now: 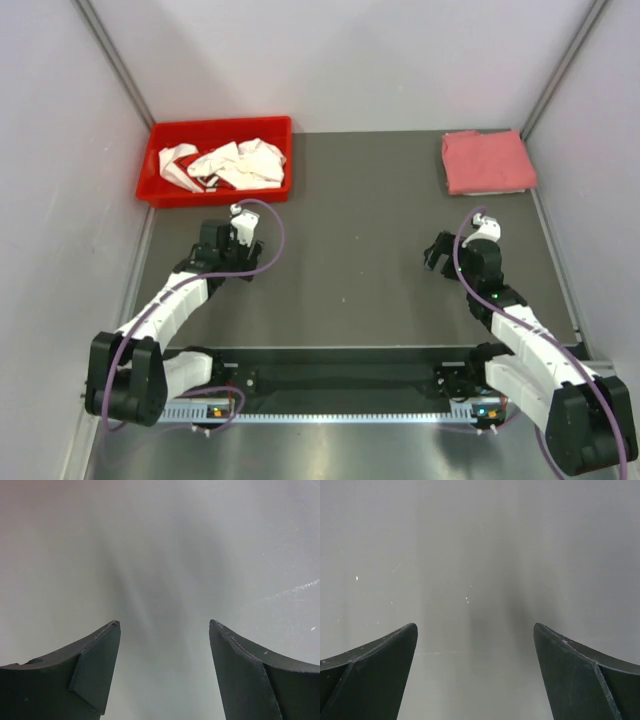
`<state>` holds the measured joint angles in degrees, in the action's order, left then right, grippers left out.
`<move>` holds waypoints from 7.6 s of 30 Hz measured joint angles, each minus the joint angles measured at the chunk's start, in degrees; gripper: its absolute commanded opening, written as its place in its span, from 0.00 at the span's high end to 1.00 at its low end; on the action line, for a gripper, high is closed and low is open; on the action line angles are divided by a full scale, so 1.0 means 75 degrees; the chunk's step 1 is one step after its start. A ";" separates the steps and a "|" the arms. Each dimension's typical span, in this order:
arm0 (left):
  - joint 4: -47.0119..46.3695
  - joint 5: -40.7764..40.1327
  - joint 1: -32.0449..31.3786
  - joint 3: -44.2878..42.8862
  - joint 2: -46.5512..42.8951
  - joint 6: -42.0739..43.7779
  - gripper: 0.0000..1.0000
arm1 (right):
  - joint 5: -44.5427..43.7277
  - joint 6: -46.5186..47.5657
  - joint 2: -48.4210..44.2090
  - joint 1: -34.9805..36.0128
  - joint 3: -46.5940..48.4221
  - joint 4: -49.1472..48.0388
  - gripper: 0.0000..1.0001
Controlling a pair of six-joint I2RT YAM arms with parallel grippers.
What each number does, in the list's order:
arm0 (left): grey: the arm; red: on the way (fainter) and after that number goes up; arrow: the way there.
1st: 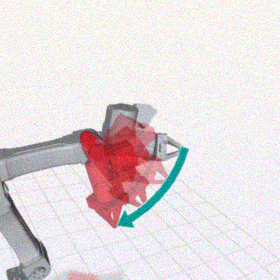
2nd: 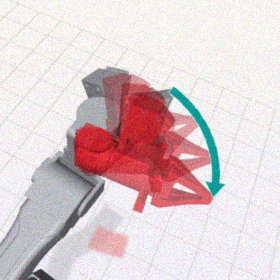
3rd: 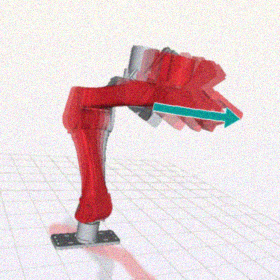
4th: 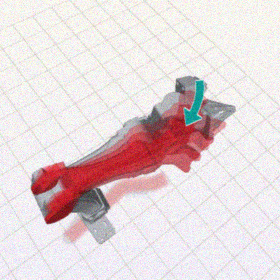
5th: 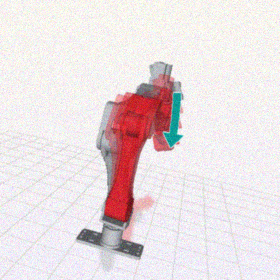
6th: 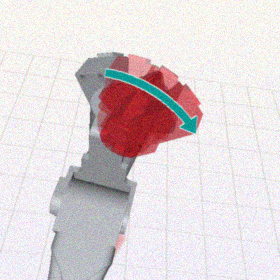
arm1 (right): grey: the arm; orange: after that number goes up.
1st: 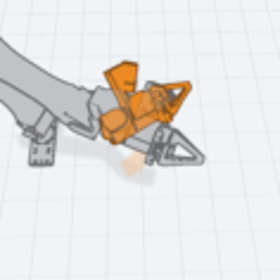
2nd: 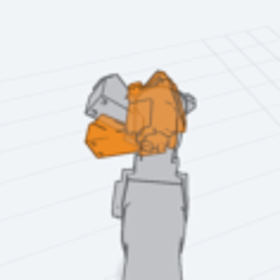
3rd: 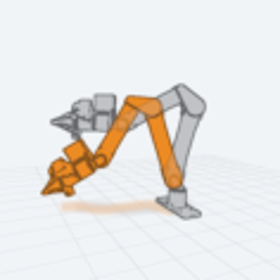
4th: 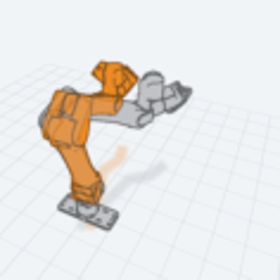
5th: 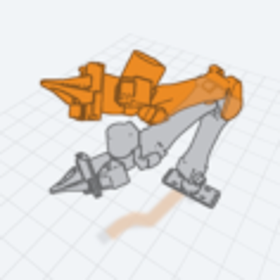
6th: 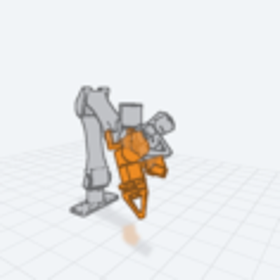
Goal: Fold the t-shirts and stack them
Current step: Grab the tshirt from the pile, then move the tshirt to the center of the board, then flatten the tshirt out
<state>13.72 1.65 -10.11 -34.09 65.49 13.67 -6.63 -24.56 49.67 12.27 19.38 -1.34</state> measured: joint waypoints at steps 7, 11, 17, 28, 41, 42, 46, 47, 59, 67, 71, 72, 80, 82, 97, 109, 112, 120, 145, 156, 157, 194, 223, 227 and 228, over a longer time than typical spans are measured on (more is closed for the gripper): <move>0.0029 0.0198 0.0000 -0.0003 0.0000 0.0114 0.23 | -0.0041 0.0012 -0.0009 0.0000 0.0000 0.0009 0.00; 0.0303 0.0105 0.0000 -0.0347 0.0020 0.0213 0.17 | -0.0055 0.0050 -0.0038 0.0000 0.0029 0.0041 0.00; 0.0221 -0.1037 0.0012 -0.2457 0.1262 0.0289 0.14 | -0.0052 0.0082 -0.0064 0.0000 0.0090 0.0096 0.00; 0.0254 -0.1740 0.0469 -0.7248 0.5808 -0.0207 0.13 | -0.0058 0.0128 -0.0047 0.0000 0.0175 0.0122 0.00; 0.0638 -0.2524 0.1064 -0.9923 0.8836 -0.0338 1.00 | -0.0114 0.0143 0.0248 0.0000 0.0251 0.0195 0.00; 0.0624 -0.2495 0.1064 -0.9891 0.8833 -0.0335 1.00 | -0.0117 0.0157 0.0248 0.0000 0.0294 0.0230 0.00; 0.0385 -0.2398 0.1064 -0.9296 0.8288 -0.0411 1.00 | -0.0140 0.0216 0.0198 0.0000 0.0434 0.0347 0.00; 0.0391 -0.2375 0.1058 -0.9148 0.8070 -0.0420 1.00 | -0.0149 0.0221 0.0175 0.0000 0.0460 0.0379 0.00; 0.1361 -0.0393 0.1055 -0.9229 0.3713 -0.0452 1.00 | 0.0268 0.0318 -0.0452 0.0017 0.1040 0.0790 0.00; 0.2661 0.1064 0.1040 -1.0381 0.1553 -0.0752 1.00 | 0.1177 0.0353 -0.0766 0.0428 0.1789 0.0781 0.00; 0.3314 0.2183 0.1035 -1.0870 0.0965 -0.0968 1.00 | 0.1655 0.0335 -0.0819 0.0790 0.2002 0.0697 0.00; 0.3483 0.2597 0.1026 -1.0870 0.0854 -0.1052 1.00 | 0.1778 0.0332 -0.0810 0.0877 0.2057 0.0688 0.00; 0.3768 0.3777 -0.0536 -0.8725 0.0495 -0.1174 1.00 | 0.2509 0.0262 -0.0393 0.1364 0.2361 0.0490 0.00; 0.3739 0.3480 -0.1381 -0.8049 0.0772 -0.1008 1.00 | 0.2524 0.0262 -0.0108 0.1542 0.2381 0.0478 0.00; 0.3337 0.3019 -0.2923 -0.7548 0.4540 -0.0347 0.01 | 0.1868 0.0006 0.1148 0.1859 0.2267 0.0405 0.09; 0.4054 0.1877 -0.0560 -0.4680 0.0714 0.1480 0.18 | 0.1378 -0.0303 0.3719 0.2827 0.2425 0.0067 0.09; 0.4462 0.1405 -0.0522 -0.3488 0.0003 0.2113 0.18 | 0.1090 -0.0452 0.4062 0.2827 0.2649 0.0052 0.11; 0.5187 0.0898 -0.0475 -0.0734 0.0321 0.2664 0.18 | 0.0912 -0.0822 0.5211 0.2626 0.3302 -0.0385 0.28; 0.5234 0.0717 -0.0484 -0.0114 0.0431 0.2780 0.18 | 0.1486 -0.1005 0.4841 0.1990 0.3587 -0.0498 1.00; 0.4814 0.0714 -0.0525 -0.0571 -0.0061 0.2798 0.18 | 0.1469 -0.0938 0.4750 0.1990 0.3587 -0.0411 1.00; 0.3818 0.0714 -0.0525 -0.0431 -0.0058 0.2795 0.18 | 0.1463 -0.0935 0.4750 0.1990 0.3587 -0.0408 1.00; 0.2241 0.1428 -0.0571 -0.0224 0.0933 0.3692 0.90 | 0.1198 -0.0667 0.4307 0.1818 0.3576 0.0079 1.00; 0.5499 0.1343 -0.0764 -0.9498 -0.0988 0.1431 1.00 | 0.0705 0.0679 -0.1413 0.1813 0.8070 0.3873 1.00; 0.5505 0.1498 -0.0766 -0.9384 -0.0979 0.1419 1.00 | 0.0638 0.0793 -0.1349 0.1813 0.8224 0.4246 1.00; 0.5435 0.1434 -0.0766 -0.9209 -0.0933 0.1431 1.00 | 0.0525 0.0854 -0.1215 0.1813 0.8218 0.4339 1.00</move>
<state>54.48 12.40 -15.86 -103.15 58.50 24.40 -2.70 -18.15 40.56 25.87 81.01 31.20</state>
